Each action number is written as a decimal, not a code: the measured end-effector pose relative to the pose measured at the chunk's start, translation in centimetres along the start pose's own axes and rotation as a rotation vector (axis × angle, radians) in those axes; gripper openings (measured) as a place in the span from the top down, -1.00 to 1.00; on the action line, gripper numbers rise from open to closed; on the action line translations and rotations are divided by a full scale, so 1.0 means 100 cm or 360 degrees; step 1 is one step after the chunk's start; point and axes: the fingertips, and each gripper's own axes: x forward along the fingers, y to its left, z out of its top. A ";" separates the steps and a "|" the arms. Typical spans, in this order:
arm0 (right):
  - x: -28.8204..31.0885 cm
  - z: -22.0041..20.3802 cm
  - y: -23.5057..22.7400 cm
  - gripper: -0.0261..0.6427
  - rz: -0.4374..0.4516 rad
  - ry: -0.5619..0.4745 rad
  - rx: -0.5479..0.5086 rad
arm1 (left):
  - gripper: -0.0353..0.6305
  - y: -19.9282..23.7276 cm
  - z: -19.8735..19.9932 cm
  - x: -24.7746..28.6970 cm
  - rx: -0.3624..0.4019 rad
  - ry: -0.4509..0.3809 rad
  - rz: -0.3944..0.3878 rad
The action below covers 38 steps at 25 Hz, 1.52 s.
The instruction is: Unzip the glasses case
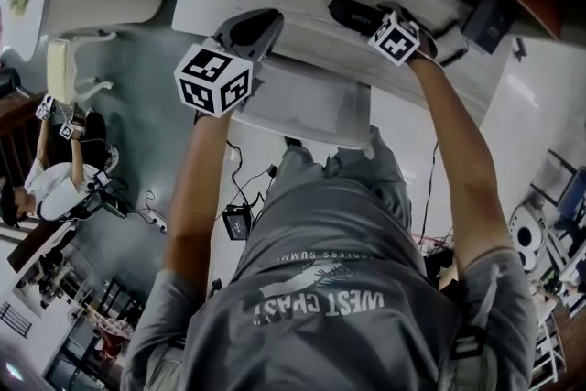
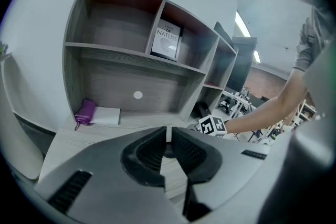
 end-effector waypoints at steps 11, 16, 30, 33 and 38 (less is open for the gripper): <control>0.002 -0.001 0.001 -0.12 0.0087 -0.0006 0.0008 | 0.86 0.001 -0.005 0.013 -0.0003 0.0039 -0.0027; -0.009 0.010 0.013 -0.09 0.0195 -0.0084 0.0160 | 0.84 0.003 -0.009 0.013 0.0005 0.0061 -0.0032; -0.090 0.066 0.061 -0.08 0.0705 -0.0443 0.0333 | 0.71 0.001 -0.017 0.025 0.0126 0.0192 -0.0106; -0.110 0.074 0.073 -0.08 0.0783 -0.0470 0.0306 | 0.61 -0.004 -0.019 0.023 0.0208 0.0224 -0.0149; -0.141 0.086 0.085 -0.08 0.0875 -0.0523 0.0285 | 0.51 -0.012 -0.020 0.019 0.0314 0.0242 -0.0215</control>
